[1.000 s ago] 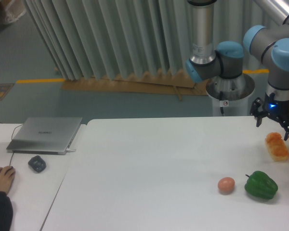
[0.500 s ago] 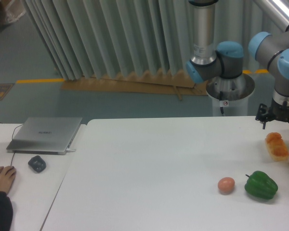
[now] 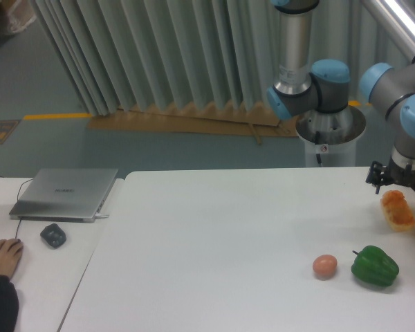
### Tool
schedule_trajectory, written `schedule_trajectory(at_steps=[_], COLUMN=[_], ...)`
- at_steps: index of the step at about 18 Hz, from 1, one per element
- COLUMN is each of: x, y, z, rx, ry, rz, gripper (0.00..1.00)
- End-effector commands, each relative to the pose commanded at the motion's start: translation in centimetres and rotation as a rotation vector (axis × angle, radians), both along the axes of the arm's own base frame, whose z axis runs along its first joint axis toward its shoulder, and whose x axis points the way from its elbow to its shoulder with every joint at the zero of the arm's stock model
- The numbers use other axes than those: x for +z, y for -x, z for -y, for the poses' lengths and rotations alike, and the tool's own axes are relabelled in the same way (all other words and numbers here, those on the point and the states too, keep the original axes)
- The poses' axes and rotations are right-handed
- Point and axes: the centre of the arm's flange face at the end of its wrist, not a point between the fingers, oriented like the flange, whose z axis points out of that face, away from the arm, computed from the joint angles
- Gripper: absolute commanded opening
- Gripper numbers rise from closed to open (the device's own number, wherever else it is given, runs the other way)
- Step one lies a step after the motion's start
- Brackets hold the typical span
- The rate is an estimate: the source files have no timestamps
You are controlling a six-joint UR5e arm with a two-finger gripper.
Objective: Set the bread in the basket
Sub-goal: 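Lower the open gripper down over the orange bread roll, then close the gripper on the bread roll and lift it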
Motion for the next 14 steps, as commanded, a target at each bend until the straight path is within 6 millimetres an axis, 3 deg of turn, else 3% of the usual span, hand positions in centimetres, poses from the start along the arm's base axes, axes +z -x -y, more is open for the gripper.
schedule_trajectory(at_steps=[6, 14], x=[-0.6, -3.6], y=[1.2, 1.2], z=[-0.3, -0.1], rx=[-0.004, -0.021], ry=[0.004, 0.072], rz=[-0.026, -0.006], gripper=[1.0, 1.0])
